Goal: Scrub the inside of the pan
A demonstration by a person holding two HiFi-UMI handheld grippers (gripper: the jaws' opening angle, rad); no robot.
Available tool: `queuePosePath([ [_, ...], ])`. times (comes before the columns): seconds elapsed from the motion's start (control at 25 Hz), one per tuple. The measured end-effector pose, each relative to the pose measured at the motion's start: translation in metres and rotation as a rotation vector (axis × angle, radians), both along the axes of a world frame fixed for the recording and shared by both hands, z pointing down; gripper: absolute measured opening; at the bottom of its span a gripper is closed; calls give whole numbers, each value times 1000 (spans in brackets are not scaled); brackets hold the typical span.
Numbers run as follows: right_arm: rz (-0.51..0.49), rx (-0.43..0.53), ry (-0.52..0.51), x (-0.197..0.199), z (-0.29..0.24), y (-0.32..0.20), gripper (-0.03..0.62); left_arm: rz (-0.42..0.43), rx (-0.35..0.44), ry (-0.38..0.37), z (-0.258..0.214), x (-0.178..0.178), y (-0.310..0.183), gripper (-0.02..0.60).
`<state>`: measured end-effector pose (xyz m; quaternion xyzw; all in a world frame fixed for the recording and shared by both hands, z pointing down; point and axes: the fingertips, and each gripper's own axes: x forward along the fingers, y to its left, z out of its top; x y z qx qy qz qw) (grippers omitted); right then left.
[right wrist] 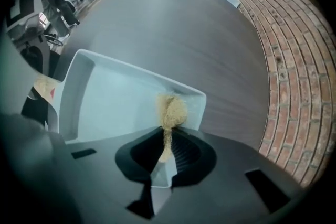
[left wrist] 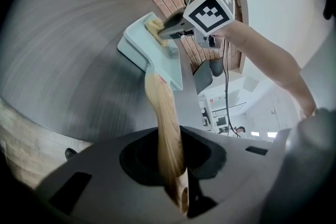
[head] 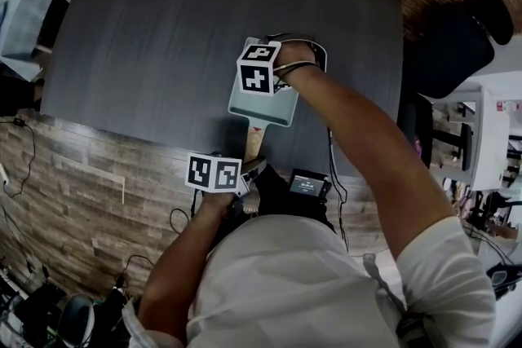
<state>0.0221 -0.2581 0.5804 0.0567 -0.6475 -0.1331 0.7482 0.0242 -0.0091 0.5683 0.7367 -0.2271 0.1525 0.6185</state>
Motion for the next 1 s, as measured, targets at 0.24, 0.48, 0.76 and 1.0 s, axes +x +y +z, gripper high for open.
queuePosePath([
  [0.24,-30,-7,13,4,7,15,43,-17,-10,32,-1,3,-1,75],
  [0.48,-9,-95,1,5,8,42,44,-15,-11,43,0,3,-1,74],
  [0.76,4,-196,-34,-3,8,87,44,-15,-10,60,-1,4,-2,74],
  [1.0,60,-344,-81,-9,8,121,44,-17,-10,63,0,4,-2,74],
])
